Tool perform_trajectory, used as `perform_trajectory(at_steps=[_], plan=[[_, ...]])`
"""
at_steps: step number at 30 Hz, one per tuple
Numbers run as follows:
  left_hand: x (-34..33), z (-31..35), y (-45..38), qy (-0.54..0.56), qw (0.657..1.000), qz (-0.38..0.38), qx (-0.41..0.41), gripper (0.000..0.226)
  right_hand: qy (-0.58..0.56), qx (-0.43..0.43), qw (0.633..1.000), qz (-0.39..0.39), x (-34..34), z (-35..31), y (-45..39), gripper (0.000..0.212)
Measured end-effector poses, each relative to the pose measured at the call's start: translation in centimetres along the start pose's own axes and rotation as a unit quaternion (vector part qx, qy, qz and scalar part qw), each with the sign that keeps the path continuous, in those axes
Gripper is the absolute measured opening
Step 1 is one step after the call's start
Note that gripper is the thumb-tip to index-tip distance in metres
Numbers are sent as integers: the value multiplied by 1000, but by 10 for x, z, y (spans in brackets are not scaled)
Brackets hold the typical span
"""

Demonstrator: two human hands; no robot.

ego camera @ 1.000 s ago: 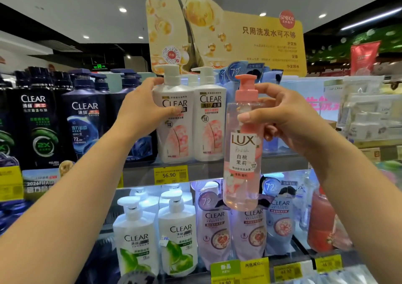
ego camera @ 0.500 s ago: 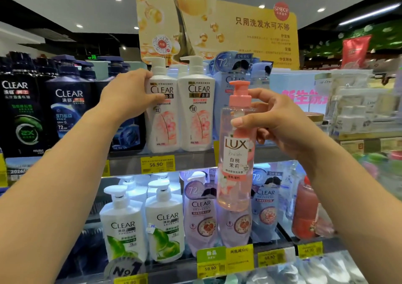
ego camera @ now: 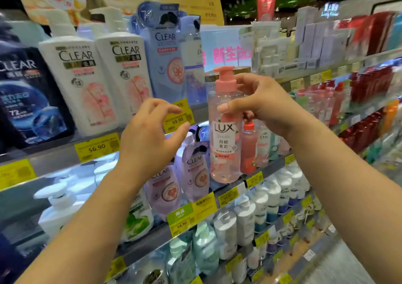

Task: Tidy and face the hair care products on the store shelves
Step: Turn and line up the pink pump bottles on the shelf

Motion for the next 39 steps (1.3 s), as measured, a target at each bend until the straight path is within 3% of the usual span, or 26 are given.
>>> perform_trajectory(at_steps=[5,8,13,19,23,27,39], plan=[[-71,22,36,69,992,-104,1,37,35,-38,997,56,39,31,23,52],[-109,36,45,93,984,-146,39,26,11,-59,995,74,68,55,31,52],[-175,61,34,96,979,-156,91,26,-8,-63,995,83,129,97,30,53],[-265,76,12,89,954,-136,252,51,21,-77,996,37,196,139,6,50],[-311,73,4,105,934,-79,332,51,38,-84,996,-8,228,158,-10,47],[-336,68,12,118,900,-44,418,72,67,-96,992,-41,244,176,-22,52],[-358,51,13,121,885,-18,450,69,54,-107,991,-64,246,213,-47,57]])
Point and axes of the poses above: each hand's wrist, its own y-axis away from the middle knuckle, its own x-axis out of the back of the hand, z = x × y, the point moved 5 cm from there along -y, towards the middle knuckle, and after that the axes turned 1 degree about z, right-handed, at the moved point
